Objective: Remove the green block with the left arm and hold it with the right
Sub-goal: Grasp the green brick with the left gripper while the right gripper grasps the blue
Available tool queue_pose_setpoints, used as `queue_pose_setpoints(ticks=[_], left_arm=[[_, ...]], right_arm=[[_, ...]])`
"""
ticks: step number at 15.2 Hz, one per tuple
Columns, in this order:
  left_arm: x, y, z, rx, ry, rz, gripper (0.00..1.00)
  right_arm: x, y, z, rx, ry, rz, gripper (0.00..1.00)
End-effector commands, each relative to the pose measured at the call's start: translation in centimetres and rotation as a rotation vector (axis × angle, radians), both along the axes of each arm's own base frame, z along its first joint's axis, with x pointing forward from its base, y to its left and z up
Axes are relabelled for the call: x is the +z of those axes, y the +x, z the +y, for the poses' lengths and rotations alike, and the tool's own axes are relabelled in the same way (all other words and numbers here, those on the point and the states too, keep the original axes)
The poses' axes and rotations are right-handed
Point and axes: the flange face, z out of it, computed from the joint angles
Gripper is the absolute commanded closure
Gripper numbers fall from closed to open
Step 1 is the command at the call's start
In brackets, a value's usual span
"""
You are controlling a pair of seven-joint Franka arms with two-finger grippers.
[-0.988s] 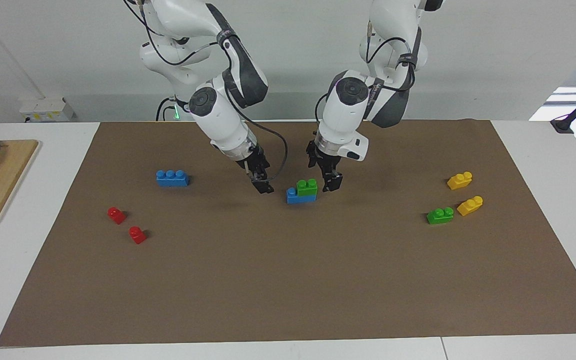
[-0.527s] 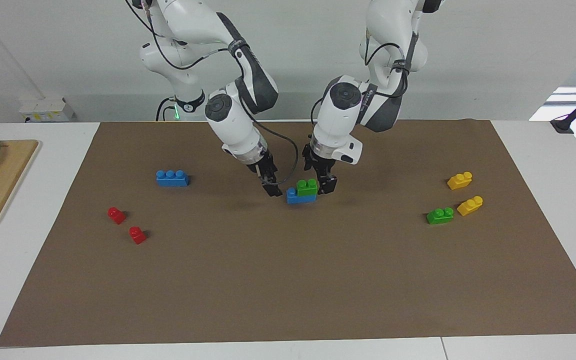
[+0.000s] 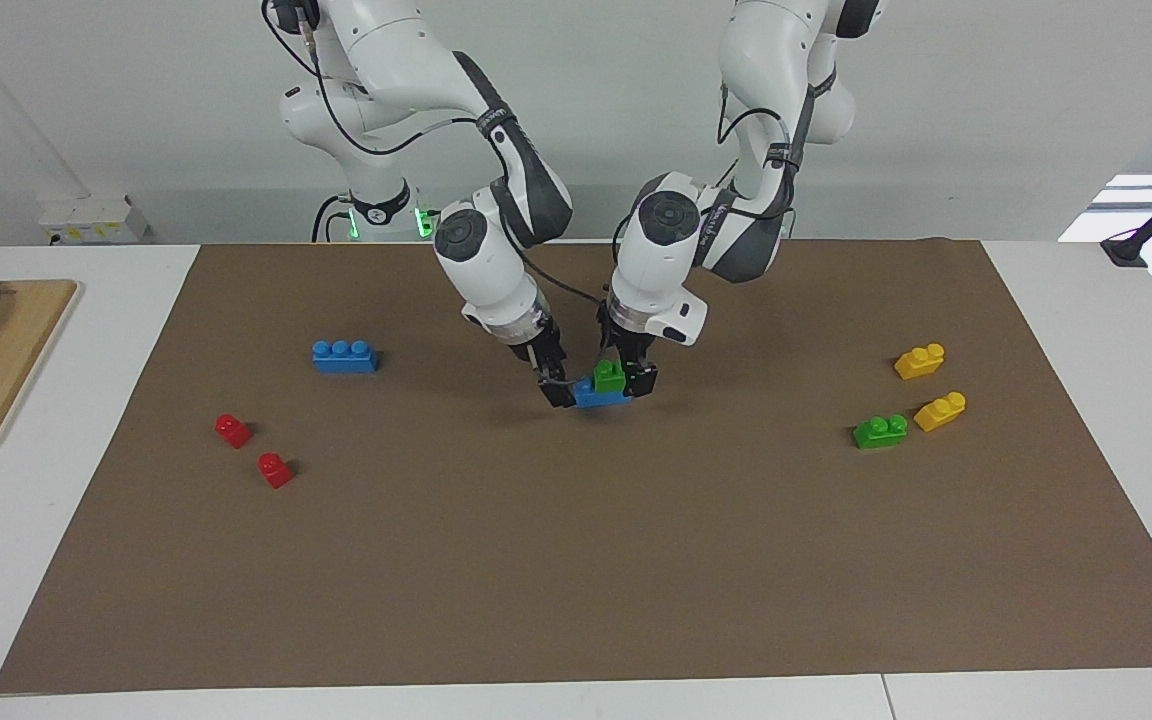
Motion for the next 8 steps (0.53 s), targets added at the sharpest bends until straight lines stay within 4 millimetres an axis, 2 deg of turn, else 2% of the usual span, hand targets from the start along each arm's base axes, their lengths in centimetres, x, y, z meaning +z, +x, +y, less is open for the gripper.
queue_pose_setpoints(ticks=[1, 8], left_arm=[[-0.9, -0.5, 0.3, -0.019, 0.004, -0.016, 0.0], [-1.2, -0.8, 0.2, -0.012, -0.007, -0.032, 0.0]], right_arm=[[-0.6, -0.5, 0.8, -0.007, 0.014, -0.002, 0.01], [-2.5, -0.8, 1.5, -0.008, 0.004, -0.019, 0.01]])
